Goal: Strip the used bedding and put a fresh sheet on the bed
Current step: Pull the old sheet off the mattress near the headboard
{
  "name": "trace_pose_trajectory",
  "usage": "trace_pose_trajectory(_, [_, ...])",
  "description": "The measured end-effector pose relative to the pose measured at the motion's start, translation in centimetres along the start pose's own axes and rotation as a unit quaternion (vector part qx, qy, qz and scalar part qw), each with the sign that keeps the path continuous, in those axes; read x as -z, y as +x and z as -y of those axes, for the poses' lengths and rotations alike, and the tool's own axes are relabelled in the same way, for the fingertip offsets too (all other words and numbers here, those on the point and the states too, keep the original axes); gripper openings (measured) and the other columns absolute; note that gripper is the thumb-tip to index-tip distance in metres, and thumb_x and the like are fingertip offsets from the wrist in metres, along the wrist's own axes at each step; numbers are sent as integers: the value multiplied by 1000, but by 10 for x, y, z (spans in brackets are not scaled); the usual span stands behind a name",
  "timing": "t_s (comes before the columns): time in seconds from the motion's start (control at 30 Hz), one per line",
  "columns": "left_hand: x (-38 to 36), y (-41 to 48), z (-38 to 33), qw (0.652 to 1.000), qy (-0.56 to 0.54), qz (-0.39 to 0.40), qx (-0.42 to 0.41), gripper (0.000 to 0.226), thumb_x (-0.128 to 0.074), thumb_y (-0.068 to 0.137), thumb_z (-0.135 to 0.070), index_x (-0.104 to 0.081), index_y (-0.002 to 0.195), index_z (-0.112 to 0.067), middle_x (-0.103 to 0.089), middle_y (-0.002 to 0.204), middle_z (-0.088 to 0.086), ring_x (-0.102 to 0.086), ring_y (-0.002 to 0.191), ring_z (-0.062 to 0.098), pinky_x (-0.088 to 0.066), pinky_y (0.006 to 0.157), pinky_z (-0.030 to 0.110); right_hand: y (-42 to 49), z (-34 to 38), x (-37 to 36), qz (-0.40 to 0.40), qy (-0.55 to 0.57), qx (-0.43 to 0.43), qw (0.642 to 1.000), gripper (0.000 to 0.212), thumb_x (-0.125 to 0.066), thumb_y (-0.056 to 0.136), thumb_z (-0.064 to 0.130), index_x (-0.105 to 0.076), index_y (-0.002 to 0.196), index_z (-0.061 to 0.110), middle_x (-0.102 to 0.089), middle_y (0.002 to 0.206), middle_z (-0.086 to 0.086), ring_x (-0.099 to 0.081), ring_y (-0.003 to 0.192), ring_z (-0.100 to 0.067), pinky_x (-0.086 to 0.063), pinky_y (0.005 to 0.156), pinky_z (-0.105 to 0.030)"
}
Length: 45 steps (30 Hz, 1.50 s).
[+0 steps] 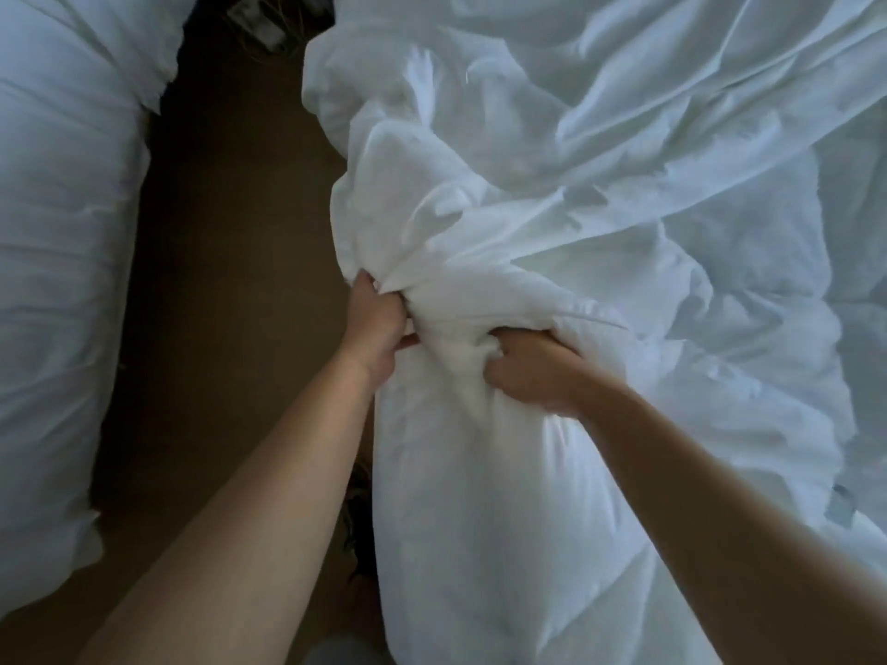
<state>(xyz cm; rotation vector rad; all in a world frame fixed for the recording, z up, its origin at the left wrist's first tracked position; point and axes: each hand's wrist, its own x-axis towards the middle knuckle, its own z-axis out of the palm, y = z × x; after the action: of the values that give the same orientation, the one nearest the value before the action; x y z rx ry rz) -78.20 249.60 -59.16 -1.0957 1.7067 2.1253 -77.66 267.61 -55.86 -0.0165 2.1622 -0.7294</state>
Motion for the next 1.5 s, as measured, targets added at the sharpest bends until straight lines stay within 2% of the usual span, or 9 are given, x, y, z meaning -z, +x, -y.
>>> trace_pose_trajectory(0.17, [16,-7,-17,992,-83,70,66,41,-54,93,-55,-60,116,-22,-70,114,0,-66,100,21,-54,77,35,-50,21,23,126,356,103,920,37,-60,56,4,-80,83,18,-75,82,-6,-72,79,-21,-55,63,-28])
trace_pose_trajectory(0.3, [10,-15,14,978,-120,88,144,45,-39,98,-66,-61,97,-28,-74,72,-8,-73,63,8,-56,52,22,-42,34,2,168,-12,77,983,37,-74,83,33,-68,116,17,-67,114,1,-63,106,-18,-52,93,-34])
trace_pose_trajectory(0.47, [9,-2,15,987,-90,125,47,45,-50,99,-60,-65,127,-28,-72,117,2,-70,106,19,-60,81,35,-48,27,-4,-334,-81,225,912,51,-73,73,58,-63,114,30,-66,109,13,-58,105,-5,-41,100,-25])
trace_pose_trajectory(0.57, [14,-5,25,987,110,-64,-99,62,-71,86,-56,-49,136,-28,-60,127,0,-64,109,15,-57,89,34,-43,6,-2,-345,-233,83,905,112,-81,59,68,-32,151,28,-39,145,-9,-32,137,-31,-27,113,-45])
trace_pose_trajectory(0.7, [11,-2,17,911,256,-99,-309,28,-61,94,-26,-60,117,-11,-58,113,6,-58,96,19,-52,81,33,-31,-12,25,-398,-255,11,881,76,-79,61,58,-59,121,16,-44,134,-16,-41,126,-38,-33,104,-52])
trace_pose_trajectory(0.83, [8,-3,16,908,310,-66,-276,2,-51,93,-15,-52,92,-14,-56,93,7,-55,84,26,-40,69,34,-38,17,22,-235,-298,45,924,14,-62,81,25,-63,91,16,-67,91,-14,-67,84,-40,-45,67,-33])
trace_pose_trajectory(1.1, [46,3,12,854,421,-15,-305,8,-55,87,-14,-50,81,-16,-47,82,5,-51,72,30,-21,58,28,-34,89,-21,409,-33,65,909,28,-64,97,33,-68,117,13,-72,95,-2,-71,82,-18,-57,69,-25])
trace_pose_trajectory(1.33, [51,9,14,879,382,-19,-284,30,-48,86,-31,-59,99,-7,-55,99,7,-53,83,23,-44,69,28,-5,45,-15,-77,56,-68,993,79,-73,68,72,-49,118,16,-63,110,-3,-61,96,-25,-52,80,-38])
trace_pose_trajectory(1.5, [63,19,-4,830,420,-48,-365,26,-61,82,-2,-66,108,-3,-62,107,11,-61,91,30,-53,72,39,-5,74,-116,-124,-90,30,988,20,-48,99,27,-42,115,16,-64,106,-12,-67,96,-33,-45,71,-35])
